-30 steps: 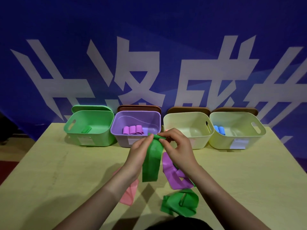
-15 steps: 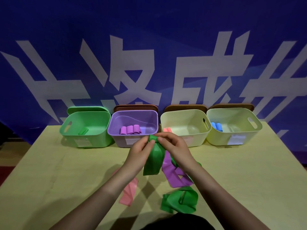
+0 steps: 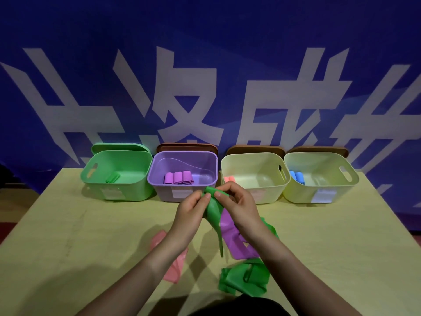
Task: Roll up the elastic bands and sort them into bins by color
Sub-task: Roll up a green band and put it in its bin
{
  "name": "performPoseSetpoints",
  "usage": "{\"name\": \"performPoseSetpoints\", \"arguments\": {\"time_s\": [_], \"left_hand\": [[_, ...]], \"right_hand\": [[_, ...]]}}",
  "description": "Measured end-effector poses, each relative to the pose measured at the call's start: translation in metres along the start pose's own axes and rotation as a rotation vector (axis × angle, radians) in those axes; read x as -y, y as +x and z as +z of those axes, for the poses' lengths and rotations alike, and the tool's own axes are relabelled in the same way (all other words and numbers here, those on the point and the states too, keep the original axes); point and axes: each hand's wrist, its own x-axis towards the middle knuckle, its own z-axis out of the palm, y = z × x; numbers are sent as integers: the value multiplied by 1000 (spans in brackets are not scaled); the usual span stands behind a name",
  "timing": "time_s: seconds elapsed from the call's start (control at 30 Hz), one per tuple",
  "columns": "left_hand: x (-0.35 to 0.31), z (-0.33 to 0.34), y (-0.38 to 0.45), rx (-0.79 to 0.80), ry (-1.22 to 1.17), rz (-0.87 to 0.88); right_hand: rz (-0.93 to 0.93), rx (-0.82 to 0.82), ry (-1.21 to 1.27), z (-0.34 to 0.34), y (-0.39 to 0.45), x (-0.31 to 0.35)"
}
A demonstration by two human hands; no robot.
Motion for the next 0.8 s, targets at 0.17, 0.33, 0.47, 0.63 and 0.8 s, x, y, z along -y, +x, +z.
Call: {"name": "performPoseSetpoints", "arguments": {"time_s": [0.17, 0.33, 0.47, 0.63, 0.8], "left_hand": [[2, -3, -1, -12, -45, -62], [7, 1, 2, 8, -56, -135], [4, 4, 6, -24, -75, -115], [7, 5, 9, -27, -75, -97], [6, 9, 5, 20, -34, -54]], "right_hand": [[-66, -106, -131, 7, -2, 0], [-241, -97, -431, -7, 1, -7], [-311, 12, -487, -17, 1, -2], [-248, 56, -404, -25, -4, 2], [-58, 83, -246, -27, -14, 8]]}}
